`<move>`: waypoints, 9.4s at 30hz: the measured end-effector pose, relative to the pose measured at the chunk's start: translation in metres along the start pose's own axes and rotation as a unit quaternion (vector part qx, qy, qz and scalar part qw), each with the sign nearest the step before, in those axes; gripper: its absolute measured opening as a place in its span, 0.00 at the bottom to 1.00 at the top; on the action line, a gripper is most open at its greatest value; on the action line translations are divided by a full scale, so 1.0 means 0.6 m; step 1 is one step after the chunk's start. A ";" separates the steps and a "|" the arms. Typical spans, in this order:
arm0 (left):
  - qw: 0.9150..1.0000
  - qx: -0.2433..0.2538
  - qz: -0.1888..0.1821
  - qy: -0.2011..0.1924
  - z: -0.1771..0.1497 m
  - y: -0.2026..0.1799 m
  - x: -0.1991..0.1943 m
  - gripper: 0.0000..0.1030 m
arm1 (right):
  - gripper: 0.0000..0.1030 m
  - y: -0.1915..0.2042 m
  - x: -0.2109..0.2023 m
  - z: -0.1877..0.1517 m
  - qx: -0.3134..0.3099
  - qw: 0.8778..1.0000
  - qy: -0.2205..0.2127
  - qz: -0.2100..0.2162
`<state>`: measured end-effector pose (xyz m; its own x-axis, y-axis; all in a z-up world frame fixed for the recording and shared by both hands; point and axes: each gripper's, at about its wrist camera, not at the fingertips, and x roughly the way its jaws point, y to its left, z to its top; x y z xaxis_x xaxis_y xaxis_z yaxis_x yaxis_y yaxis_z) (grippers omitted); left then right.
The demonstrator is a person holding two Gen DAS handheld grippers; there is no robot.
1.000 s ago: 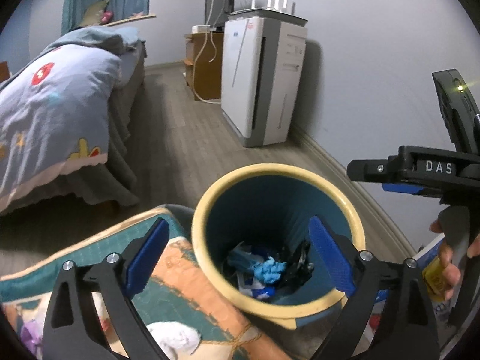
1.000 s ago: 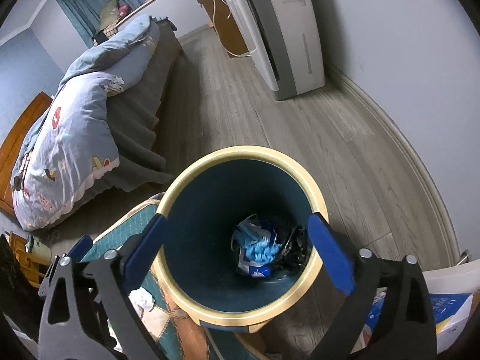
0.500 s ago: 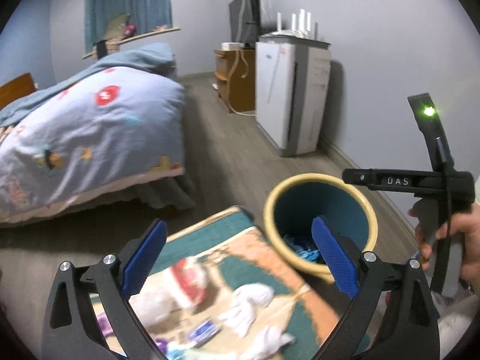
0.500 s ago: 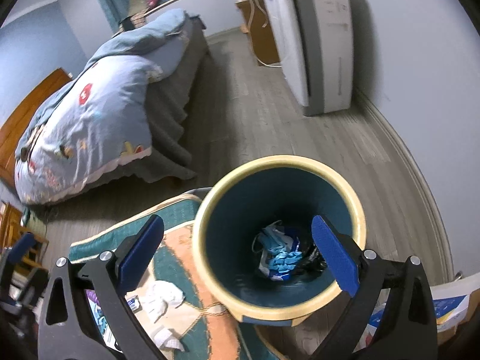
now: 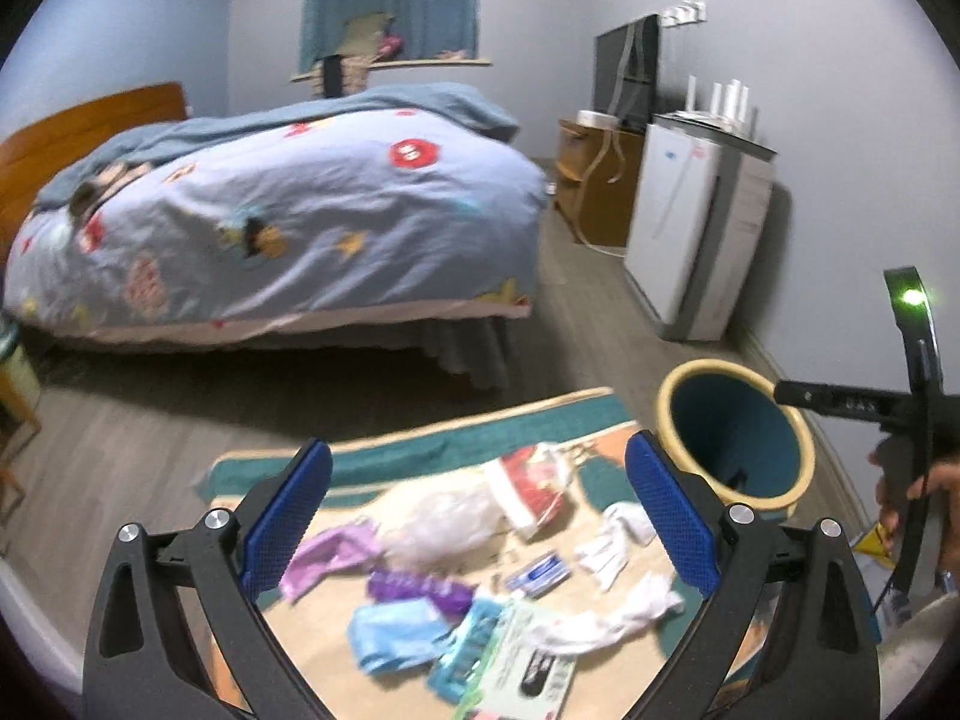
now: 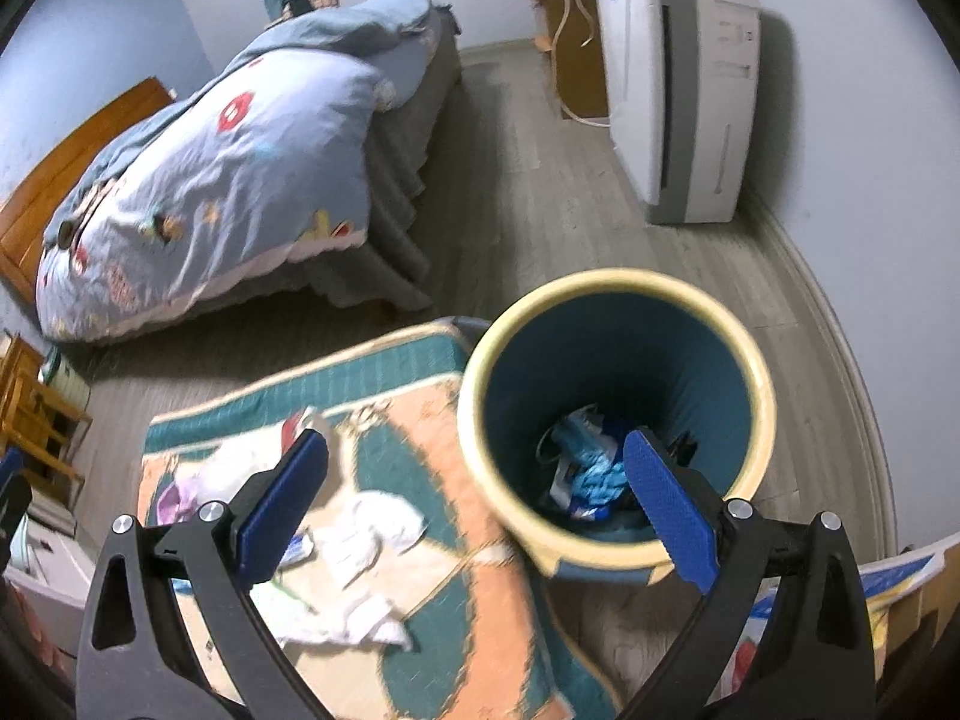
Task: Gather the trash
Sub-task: 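Move both tools back over the stool, then grasp the white tissue with the right tool, then carry the tissue toward the bin while the left tool grasps the COLTALIN box, then carry the tissue and COLTALIN box over the bin with both tools, then open both tools to drop the tissue and box into the bin, then move both tools back over the stool, then grasp the red floral paper cup with the right tool while the left tool grasps the clear plastic bag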
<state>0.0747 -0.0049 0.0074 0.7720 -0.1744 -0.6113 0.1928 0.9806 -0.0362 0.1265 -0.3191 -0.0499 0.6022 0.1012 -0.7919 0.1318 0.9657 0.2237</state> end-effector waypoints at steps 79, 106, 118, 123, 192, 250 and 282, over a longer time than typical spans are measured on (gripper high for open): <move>0.953 0.169 0.012 0.250 -0.261 -0.115 0.222 0.93 | 0.17 0.031 0.055 -0.065 0.034 0.989 0.107 0.092; 0.985 0.121 -0.042 0.119 -0.105 -0.132 0.140 0.71 | 0.17 -0.025 0.008 -0.019 0.061 0.994 0.042 0.079; 0.988 0.108 -0.064 0.094 -0.060 -0.164 0.142 0.71 | 0.17 -0.088 0.008 -0.007 0.090 0.993 0.032 0.068; 0.987 0.112 -0.076 0.084 -0.041 -0.188 0.147 0.71 | 0.17 -0.110 0.011 -0.003 0.097 0.993 0.032 0.065; 0.975 0.137 -0.174 0.037 0.015 -0.434 0.331 0.90 | 0.79 -0.299 0.072 0.025 0.210 0.977 -0.004 -0.025; 0.986 -0.012 0.094 0.140 -0.082 0.196 0.145 0.95 | 0.94 0.219 0.177 -0.015 -0.061 0.994 0.093 0.018; 0.970 0.068 -0.026 0.232 -0.086 0.053 0.343 0.95 | 0.22 0.232 0.352 -0.007 -0.048 0.978 0.188 0.077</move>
<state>0.2087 -0.0052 -0.1603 0.4095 -0.1328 -0.9026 0.3264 0.9452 0.0090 0.2689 -0.1621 -0.1884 0.2741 0.3100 -0.9104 -0.0234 0.9485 0.3159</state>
